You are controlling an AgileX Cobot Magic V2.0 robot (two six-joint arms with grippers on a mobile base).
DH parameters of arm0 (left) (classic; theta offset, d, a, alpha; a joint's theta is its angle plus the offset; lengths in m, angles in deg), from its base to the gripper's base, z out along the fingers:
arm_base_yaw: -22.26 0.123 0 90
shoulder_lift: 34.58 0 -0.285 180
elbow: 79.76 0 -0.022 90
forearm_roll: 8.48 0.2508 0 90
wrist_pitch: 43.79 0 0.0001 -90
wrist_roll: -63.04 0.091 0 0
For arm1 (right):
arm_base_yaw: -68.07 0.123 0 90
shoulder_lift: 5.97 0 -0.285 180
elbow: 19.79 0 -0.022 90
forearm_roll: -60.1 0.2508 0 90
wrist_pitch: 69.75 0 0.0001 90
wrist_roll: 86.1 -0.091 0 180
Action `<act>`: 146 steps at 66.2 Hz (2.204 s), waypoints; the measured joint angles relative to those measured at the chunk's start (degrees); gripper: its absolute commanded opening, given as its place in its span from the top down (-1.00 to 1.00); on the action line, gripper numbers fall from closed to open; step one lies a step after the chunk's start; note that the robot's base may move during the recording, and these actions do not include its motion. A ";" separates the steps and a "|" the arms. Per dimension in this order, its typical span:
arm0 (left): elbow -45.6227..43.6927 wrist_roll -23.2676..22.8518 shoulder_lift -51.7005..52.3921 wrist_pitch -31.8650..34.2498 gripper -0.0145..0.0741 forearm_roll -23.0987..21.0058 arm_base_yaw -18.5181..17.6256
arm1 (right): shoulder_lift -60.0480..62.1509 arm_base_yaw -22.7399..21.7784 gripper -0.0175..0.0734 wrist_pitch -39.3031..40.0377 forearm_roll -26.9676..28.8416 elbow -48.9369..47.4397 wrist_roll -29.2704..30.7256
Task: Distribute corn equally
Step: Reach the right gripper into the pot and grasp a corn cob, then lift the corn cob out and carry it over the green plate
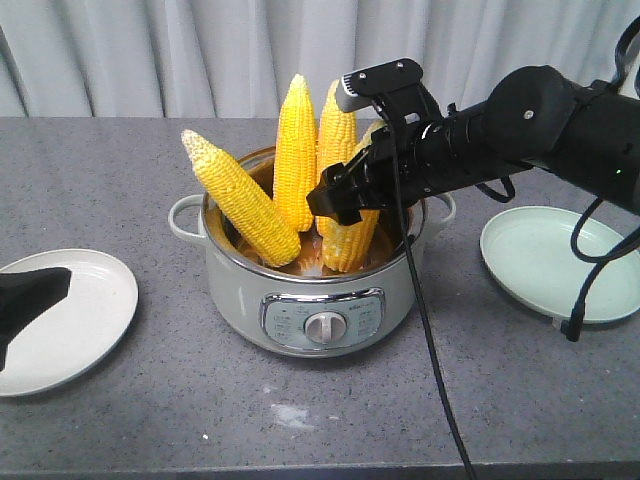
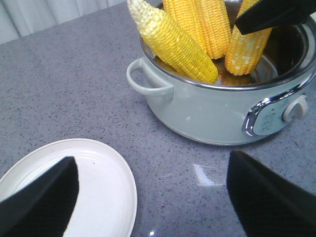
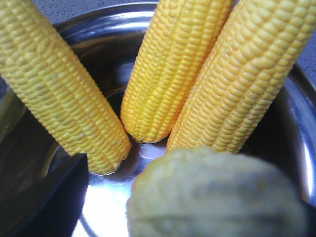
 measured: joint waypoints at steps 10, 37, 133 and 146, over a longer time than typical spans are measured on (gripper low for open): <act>0.00 0.00 0.00 0.00 -0.62 0.30 0.00 | -0.21 0.00 0.09 0.09 0.00 0.00 -0.17; 0.00 0.00 0.00 0.00 -0.62 0.35 0.00 | 1.89 0.00 0.17 -0.22 0.00 0.00 -0.48; 0.00 0.00 0.00 0.00 -0.62 0.35 0.00 | 10.20 -30.06 0.07 -35.19 -17.25 -15.02 -19.82; 0.00 0.00 0.00 0.00 -0.62 0.35 0.00 | 1.44 -30.06 0.07 -36.21 -17.48 -19.16 -20.70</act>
